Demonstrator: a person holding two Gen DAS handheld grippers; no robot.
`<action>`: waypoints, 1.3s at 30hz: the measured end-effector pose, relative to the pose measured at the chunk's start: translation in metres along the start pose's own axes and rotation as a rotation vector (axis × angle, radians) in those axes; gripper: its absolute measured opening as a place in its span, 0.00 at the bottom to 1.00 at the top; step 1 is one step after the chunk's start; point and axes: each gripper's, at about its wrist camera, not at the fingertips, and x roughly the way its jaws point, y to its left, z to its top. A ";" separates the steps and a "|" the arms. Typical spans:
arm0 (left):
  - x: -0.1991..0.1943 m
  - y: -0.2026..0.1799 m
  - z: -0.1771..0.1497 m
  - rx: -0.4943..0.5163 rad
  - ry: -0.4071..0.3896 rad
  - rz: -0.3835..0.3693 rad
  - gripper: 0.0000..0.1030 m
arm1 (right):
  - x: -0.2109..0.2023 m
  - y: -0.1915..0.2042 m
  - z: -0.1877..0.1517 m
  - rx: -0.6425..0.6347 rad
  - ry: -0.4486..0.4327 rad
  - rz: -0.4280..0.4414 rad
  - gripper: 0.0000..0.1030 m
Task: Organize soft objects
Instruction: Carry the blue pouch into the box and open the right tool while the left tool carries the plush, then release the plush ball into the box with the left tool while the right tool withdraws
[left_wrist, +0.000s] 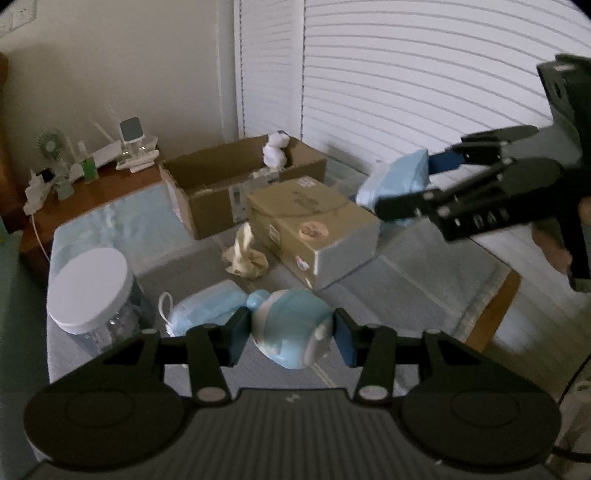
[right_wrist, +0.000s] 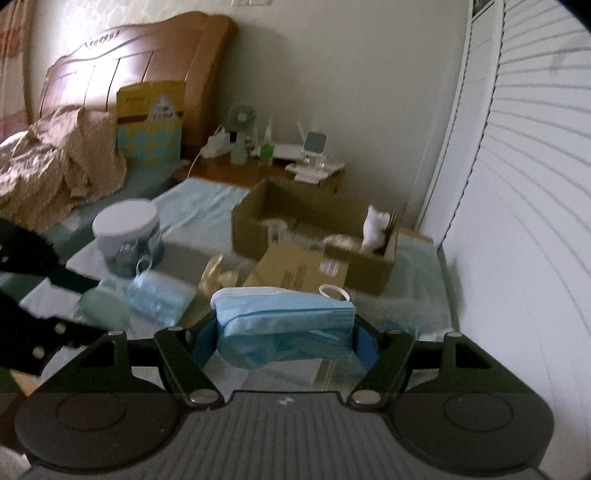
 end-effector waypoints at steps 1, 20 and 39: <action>-0.001 0.003 0.001 -0.004 -0.007 0.005 0.46 | 0.003 -0.002 0.006 0.004 -0.008 0.000 0.75; 0.019 0.056 0.024 -0.076 -0.010 0.082 0.46 | 0.130 -0.035 0.110 -0.047 -0.013 0.054 0.75; 0.040 0.070 0.046 -0.077 0.012 0.083 0.46 | 0.190 -0.063 0.113 -0.006 0.062 0.049 1.00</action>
